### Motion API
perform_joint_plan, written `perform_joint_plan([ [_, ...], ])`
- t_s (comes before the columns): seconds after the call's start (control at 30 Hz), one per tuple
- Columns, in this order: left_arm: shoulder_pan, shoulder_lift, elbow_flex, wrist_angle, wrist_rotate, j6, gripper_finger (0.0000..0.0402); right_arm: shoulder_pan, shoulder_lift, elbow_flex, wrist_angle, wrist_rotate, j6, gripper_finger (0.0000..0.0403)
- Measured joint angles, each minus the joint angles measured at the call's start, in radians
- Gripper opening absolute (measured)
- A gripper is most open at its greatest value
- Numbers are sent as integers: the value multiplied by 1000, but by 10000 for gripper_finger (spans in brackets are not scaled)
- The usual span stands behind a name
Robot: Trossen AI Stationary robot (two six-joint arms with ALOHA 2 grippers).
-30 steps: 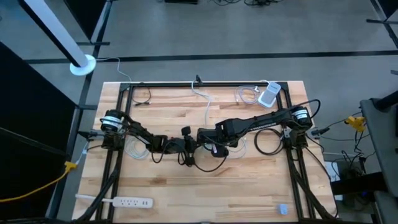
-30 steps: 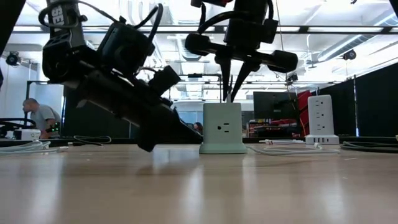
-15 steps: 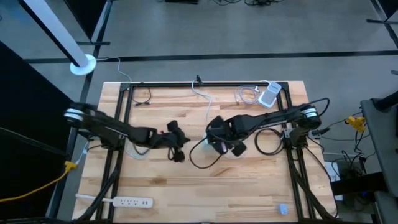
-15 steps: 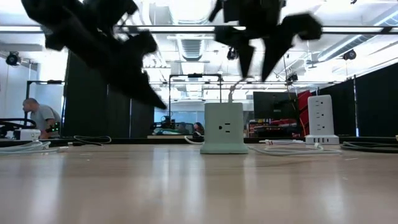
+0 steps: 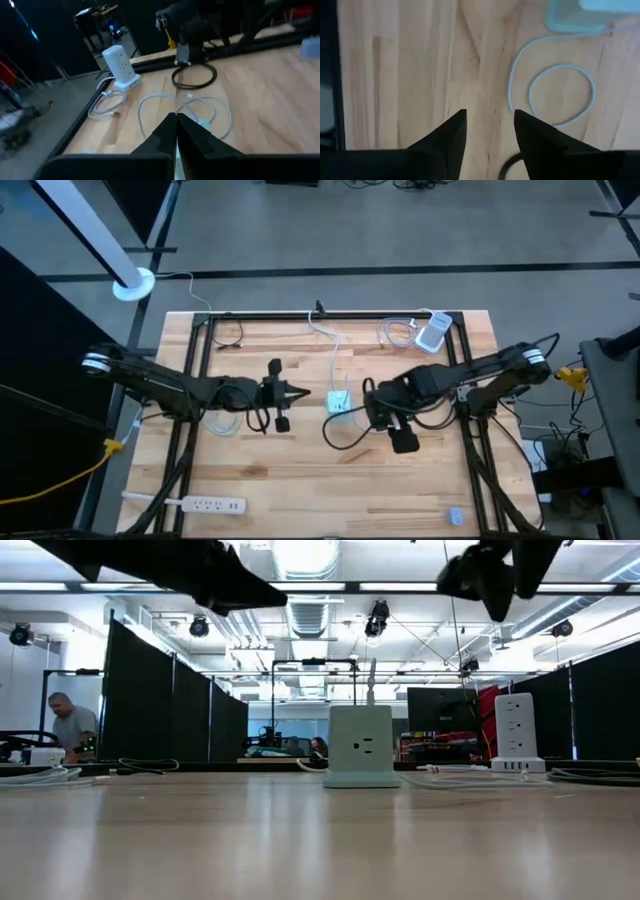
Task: Insert USB
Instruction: Move the violet charger adapter to the middle of the table
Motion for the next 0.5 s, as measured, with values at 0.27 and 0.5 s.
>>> perform_joint_plan([
  [0.27, 27, 69, 0, 188, 266, 178, 0, 81, -46, -217, 85, 110, 356, 110],
  [0.5, 127, 53, 2, 314, 662, 286, 0, 162, -46, -356, 102, -3, 681, 94],
])
